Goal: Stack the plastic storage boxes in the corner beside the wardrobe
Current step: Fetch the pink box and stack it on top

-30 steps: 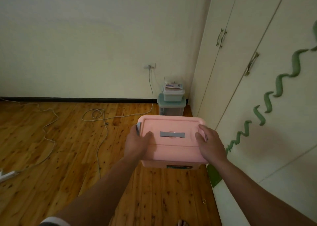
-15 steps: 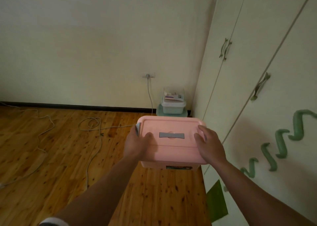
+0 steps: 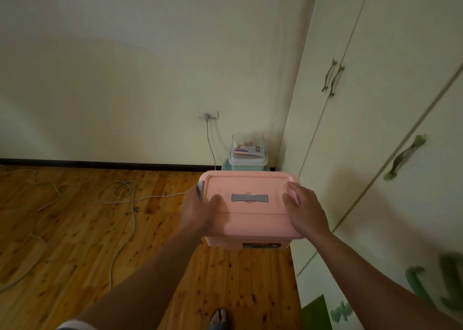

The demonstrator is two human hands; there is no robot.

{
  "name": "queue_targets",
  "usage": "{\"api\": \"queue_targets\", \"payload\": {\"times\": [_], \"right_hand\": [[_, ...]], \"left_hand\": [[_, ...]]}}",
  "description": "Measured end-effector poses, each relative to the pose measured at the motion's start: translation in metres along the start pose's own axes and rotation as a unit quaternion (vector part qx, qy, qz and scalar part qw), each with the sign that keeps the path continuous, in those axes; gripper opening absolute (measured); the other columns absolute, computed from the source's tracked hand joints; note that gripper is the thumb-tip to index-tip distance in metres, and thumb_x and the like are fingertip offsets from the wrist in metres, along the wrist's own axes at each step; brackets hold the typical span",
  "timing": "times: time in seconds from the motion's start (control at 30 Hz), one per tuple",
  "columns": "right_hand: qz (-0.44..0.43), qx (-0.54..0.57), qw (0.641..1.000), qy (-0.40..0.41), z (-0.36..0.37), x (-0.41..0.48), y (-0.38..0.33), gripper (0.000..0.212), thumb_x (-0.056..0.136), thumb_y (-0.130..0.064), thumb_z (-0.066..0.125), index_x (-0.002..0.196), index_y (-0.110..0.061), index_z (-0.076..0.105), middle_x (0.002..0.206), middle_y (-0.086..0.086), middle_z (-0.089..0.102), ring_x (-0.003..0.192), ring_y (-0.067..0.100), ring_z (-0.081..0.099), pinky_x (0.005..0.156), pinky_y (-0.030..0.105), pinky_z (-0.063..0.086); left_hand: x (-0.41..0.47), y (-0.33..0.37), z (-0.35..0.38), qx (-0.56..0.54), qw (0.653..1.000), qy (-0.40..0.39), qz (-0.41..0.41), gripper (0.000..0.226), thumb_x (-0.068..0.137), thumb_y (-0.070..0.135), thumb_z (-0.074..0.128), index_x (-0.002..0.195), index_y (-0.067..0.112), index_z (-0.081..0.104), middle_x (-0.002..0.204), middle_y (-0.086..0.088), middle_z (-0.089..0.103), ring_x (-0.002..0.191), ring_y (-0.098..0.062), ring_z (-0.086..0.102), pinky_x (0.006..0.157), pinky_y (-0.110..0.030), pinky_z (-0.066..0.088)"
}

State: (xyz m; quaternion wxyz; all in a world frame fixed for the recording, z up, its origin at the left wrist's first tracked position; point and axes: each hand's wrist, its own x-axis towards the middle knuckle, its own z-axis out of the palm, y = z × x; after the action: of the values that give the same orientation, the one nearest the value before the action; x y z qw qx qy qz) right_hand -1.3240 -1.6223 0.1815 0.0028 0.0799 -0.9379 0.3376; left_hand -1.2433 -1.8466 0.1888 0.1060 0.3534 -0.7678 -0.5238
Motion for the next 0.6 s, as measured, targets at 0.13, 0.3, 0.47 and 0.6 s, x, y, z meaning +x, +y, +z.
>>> {"api": "queue_targets", "payload": {"times": [0.13, 0.3, 0.47, 0.6], "right_hand": [[0.009, 0.006, 1.0, 0.008, 0.008, 0.047, -0.011, 0.042, 0.097, -0.038, 0.042, 0.138, -0.028, 0.047, 0.14, 0.004, 0.044, 0.121, 0.021, 0.047, 0.09, 0.029, 0.036], [0.024, -0.013, 0.999, 0.016, 0.019, 0.103, -0.029, 0.041, 0.099, -0.038, 0.041, 0.138, -0.026, 0.046, 0.14, 0.005, 0.044, 0.12, 0.022, 0.047, 0.086, 0.028, 0.034], [0.017, -0.026, 0.999, 0.031, 0.03, 0.159, -0.045, 0.043, 0.099, -0.037, 0.042, 0.139, -0.024, 0.045, 0.139, 0.007, 0.045, 0.12, 0.022, 0.047, 0.085, 0.027, 0.033], [0.017, -0.028, 0.999, 0.027, 0.037, 0.195, -0.05, 0.043, 0.098, -0.037, 0.042, 0.139, -0.023, 0.046, 0.138, 0.007, 0.046, 0.12, 0.023, 0.047, 0.084, 0.027, 0.032]], "left_hand": [[0.054, 0.018, 0.01, 0.01, 1.0, -0.013, 0.014, 0.057, 0.087, 0.034, 0.064, 0.137, 0.022, 0.04, 0.124, 0.001, 0.054, 0.106, -0.02, 0.055, 0.085, -0.04, 0.051], [0.119, 0.043, 0.018, 0.015, 0.999, -0.034, 0.019, 0.052, 0.086, 0.033, 0.065, 0.133, 0.023, 0.042, 0.118, 0.004, 0.054, 0.1, -0.016, 0.053, 0.08, -0.036, 0.05], [0.178, 0.065, 0.024, 0.014, 0.998, -0.049, 0.035, 0.046, 0.085, 0.033, 0.064, 0.125, 0.023, 0.045, 0.115, 0.002, 0.057, 0.102, -0.018, 0.056, 0.08, -0.036, 0.052], [0.212, 0.078, 0.031, 0.022, 0.998, -0.055, 0.031, 0.048, 0.086, 0.034, 0.063, 0.128, 0.021, 0.044, 0.115, 0.001, 0.057, 0.105, -0.021, 0.056, 0.087, -0.042, 0.053]]}}
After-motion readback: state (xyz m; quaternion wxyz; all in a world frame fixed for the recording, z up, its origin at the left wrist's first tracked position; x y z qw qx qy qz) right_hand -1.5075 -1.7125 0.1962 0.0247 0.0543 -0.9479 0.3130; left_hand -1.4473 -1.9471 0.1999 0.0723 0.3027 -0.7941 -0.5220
